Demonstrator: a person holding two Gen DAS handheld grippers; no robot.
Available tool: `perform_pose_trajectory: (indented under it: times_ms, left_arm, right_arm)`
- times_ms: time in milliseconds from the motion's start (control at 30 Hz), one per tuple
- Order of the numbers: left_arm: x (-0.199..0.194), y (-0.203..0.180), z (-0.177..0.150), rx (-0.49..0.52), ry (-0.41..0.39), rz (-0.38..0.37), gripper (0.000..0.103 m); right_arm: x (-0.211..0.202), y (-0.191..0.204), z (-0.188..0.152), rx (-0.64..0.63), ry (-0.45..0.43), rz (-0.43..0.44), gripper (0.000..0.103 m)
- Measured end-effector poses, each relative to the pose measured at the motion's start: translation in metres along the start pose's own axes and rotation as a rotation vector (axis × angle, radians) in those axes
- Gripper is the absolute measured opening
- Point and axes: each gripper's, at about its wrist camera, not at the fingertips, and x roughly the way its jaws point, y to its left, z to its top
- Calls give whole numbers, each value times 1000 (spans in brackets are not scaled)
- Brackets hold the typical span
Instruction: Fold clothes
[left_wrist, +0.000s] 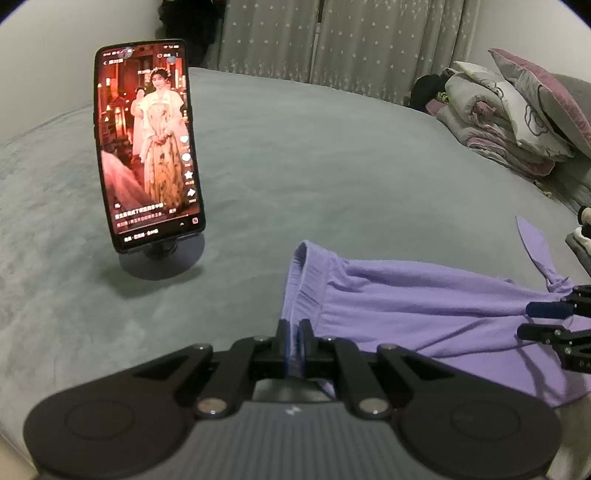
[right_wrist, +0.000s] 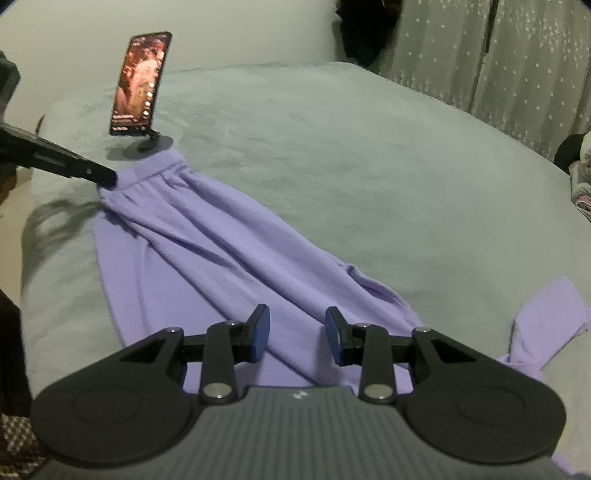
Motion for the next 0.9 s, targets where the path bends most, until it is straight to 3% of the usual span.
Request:
perform_pose_trajectory:
  times_ms: [100,133,233,633,900]
  left_arm:
    - [1,0,1,1,3,-1,5]
    - [1,0,1,1,3,-1,5]
    - [1,0,1,-3,1,-1,5]
    - [-6,15,3,-59,-28,-67,4]
    - [-5,23,7,-80,-3,-127,3]
  right_arm:
    - [8,0,-4,-15,28,-5,29]
    - [9,2,-5,-27,26,-10,15]
    - [6,8,-5,-65,12,-29,3]
    - [-48,32,-18,-198,-120,-97,2]
    - [-62,51,-35,-344,-126,-98,1]
